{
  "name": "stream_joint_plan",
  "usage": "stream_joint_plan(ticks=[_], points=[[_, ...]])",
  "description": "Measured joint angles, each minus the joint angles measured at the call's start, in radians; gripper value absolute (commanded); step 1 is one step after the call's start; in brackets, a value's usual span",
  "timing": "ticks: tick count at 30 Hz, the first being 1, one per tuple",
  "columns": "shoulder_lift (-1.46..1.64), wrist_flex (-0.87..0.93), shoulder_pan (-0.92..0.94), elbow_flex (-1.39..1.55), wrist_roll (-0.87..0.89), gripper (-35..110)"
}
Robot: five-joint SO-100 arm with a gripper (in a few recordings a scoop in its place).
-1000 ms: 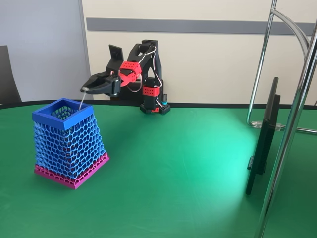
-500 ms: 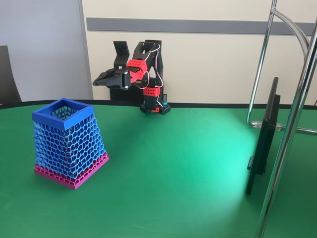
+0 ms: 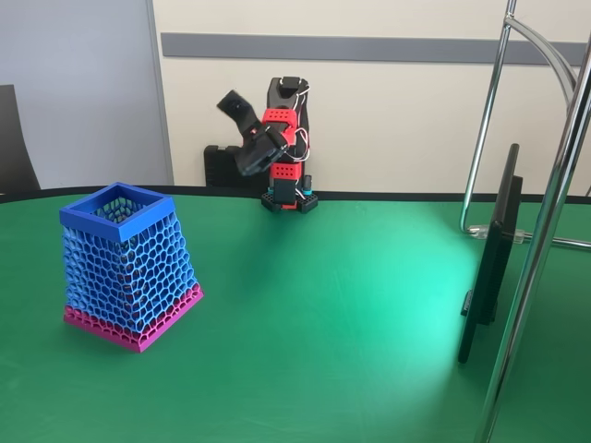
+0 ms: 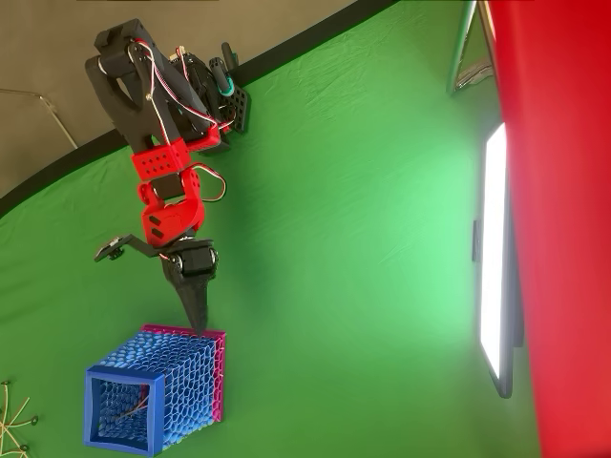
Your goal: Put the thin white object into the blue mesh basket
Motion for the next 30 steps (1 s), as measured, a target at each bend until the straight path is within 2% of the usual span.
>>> stream_joint_plan(ticks=[4,14,21,30], points=[[0.146,0.296,-0.012,0.080,0.222,0],[0.664,0.836,-0.120,0.330,0.440,0],[0.922,1.048,-0.147,0.434,0.499,0],[1.065,1.144,-0.147,0.472,0.551,0]])
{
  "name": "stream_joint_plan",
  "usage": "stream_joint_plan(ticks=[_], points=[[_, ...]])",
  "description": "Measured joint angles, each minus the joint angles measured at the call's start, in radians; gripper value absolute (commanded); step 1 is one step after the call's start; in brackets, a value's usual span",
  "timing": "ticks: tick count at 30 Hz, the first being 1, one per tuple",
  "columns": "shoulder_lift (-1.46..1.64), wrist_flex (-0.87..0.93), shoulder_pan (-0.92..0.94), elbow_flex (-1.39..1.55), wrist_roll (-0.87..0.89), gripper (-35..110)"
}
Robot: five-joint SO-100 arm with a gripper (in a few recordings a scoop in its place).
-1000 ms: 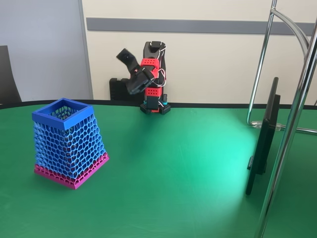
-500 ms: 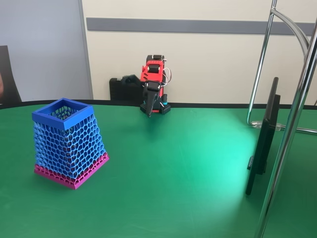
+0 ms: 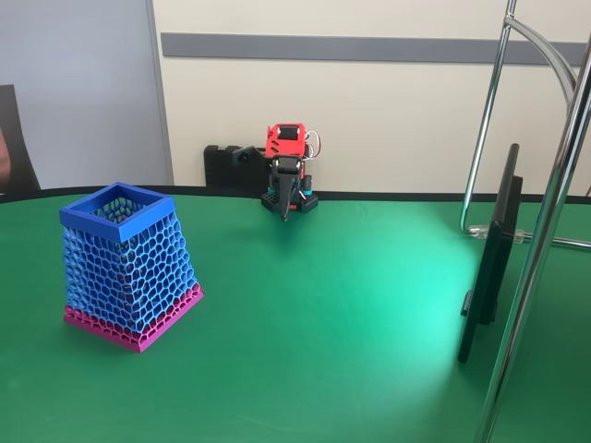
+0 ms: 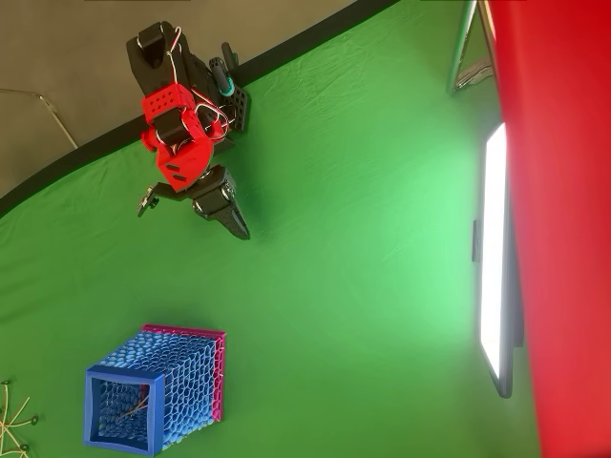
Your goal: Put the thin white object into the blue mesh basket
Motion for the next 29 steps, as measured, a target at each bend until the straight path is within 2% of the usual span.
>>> stream_joint_plan(ticks=[29], points=[[0.003,0.000,-0.032,0.000,-0.034,1]])
